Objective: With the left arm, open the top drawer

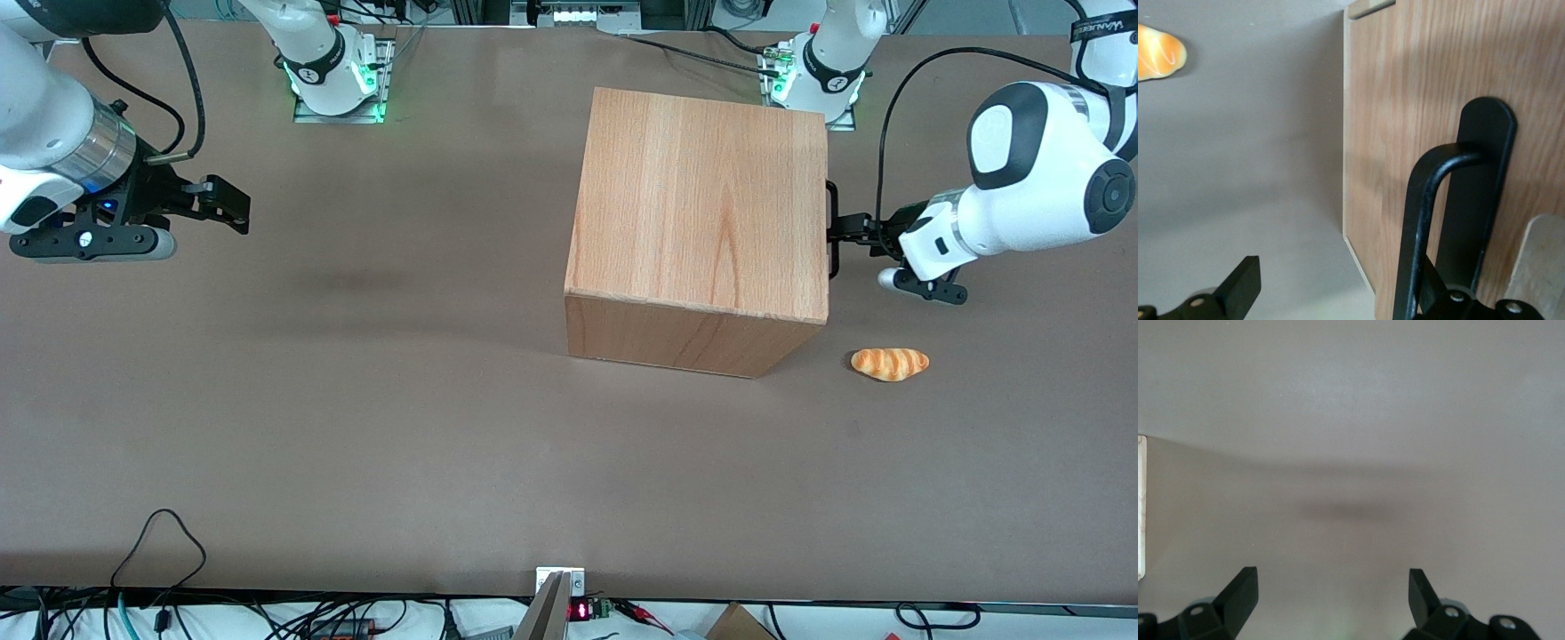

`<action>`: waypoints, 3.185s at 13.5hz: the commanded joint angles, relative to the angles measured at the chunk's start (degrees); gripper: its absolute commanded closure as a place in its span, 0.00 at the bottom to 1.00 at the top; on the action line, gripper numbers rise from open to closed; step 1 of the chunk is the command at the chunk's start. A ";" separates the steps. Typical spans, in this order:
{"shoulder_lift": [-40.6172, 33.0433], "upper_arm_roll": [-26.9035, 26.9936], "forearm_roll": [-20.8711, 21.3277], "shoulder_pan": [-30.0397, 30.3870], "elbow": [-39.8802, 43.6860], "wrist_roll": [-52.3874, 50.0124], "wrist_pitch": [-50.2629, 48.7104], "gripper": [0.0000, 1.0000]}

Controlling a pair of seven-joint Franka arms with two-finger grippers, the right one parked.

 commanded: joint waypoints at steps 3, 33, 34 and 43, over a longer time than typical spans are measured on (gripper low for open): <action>0.02 0.03 1.77 2.50 -0.32 1.58 1.00 0.00; 0.63 0.56 7.49 16.56 2.49 5.01 1.09 0.00; 0.63 0.56 7.49 16.65 2.50 5.10 1.09 0.00; 0.28 0.47 7.23 17.18 9.51 5.36 -3.47 0.00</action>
